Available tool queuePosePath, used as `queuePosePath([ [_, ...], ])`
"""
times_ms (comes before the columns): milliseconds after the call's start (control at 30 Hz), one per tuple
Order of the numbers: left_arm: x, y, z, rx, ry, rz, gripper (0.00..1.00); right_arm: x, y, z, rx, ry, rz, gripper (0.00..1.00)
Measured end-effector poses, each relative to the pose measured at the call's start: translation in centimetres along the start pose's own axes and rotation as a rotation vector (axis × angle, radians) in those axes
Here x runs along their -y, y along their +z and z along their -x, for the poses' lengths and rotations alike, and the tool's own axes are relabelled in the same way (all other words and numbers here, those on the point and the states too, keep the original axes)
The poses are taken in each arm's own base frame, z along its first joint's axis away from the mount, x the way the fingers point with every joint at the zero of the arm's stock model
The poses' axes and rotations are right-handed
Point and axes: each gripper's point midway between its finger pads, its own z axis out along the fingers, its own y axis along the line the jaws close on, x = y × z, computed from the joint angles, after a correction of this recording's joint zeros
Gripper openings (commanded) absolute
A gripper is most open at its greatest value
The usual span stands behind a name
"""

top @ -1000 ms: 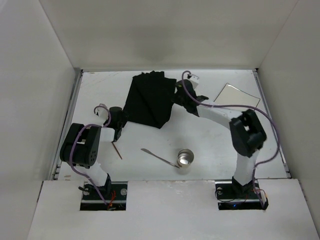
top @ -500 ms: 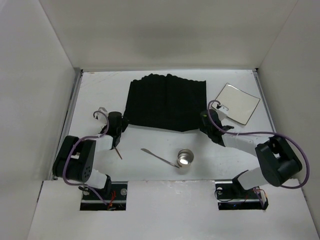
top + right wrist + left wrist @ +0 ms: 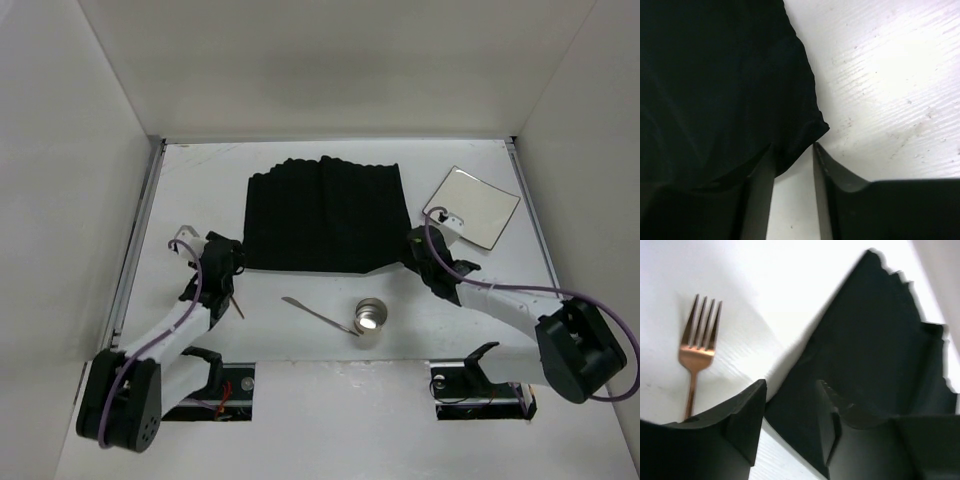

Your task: Set the dinner table for one person

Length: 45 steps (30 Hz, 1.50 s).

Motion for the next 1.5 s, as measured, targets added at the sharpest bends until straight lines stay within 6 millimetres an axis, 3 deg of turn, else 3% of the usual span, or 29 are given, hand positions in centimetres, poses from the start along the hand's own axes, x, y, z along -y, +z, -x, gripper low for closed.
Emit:
queuePosePath([
  [33, 0.6, -0.6, 0.5, 0.018, 0.008, -0.023, 0.52, -0.1, -0.2, 0.4, 0.009, -0.004, 0.006, 0.46],
  [133, 2.5, -2.6, 1.8, 0.071, 0.022, -0.097, 0.52, -0.5, -1.1, 1.7, 0.041, -0.015, 0.033, 0.49],
  [233, 3.9, -3.8, 1.7, 0.080, 0.066, -0.141, 0.51, -1.3, -1.4, 2.9, 0.071, -0.024, 0.047, 0.46],
  [367, 6.3, -3.6, -0.9, 0.013, 0.173, -0.161, 0.50, -3.1, -0.9, 3.2, 0.073, -0.048, 0.070, 0.26],
  [567, 10.2, -0.7, -6.6, -0.110, 0.273, -0.197, 0.49, -6.0, 0.8, -0.3, 0.008, -0.066, 0.146, 0.13],
  [700, 8.4, 1.5, -8.6, -0.159, 0.252, -0.151, 0.49, -4.9, 2.1, -2.2, -0.021, -0.021, 0.123, 0.12],
  [833, 5.5, 2.4, -8.8, -0.171, 0.197, -0.103, 0.48, -2.8, 2.6, -4.0, -0.042, 0.035, 0.095, 0.12],
  [900, 5.1, 2.2, -8.6, -0.159, 0.164, -0.117, 0.48, -2.0, 2.7, -4.7, -0.045, 0.072, 0.092, 0.12],
  [1200, 3.0, -0.6, -7.1, -0.127, 0.162, -0.130, 0.44, -1.9, 2.6, -4.7, -0.018, 0.191, 0.120, 0.14],
  [1300, 4.9, -1.9, -7.1, -0.125, 0.200, -0.173, 0.37, -2.0, 2.2, -4.4, -0.017, 0.190, 0.123, 0.19],
  [1433, 10.6, -2.8, -7.1, -0.128, 0.227, -0.271, 0.30, -2.9, 1.0, -2.8, 0.009, 0.176, 0.160, 0.25],
  [1500, 13.8, -2.4, -7.2, -0.138, 0.221, -0.311, 0.26, -3.7, 0.4, -1.8, 0.028, 0.172, 0.188, 0.29],
])
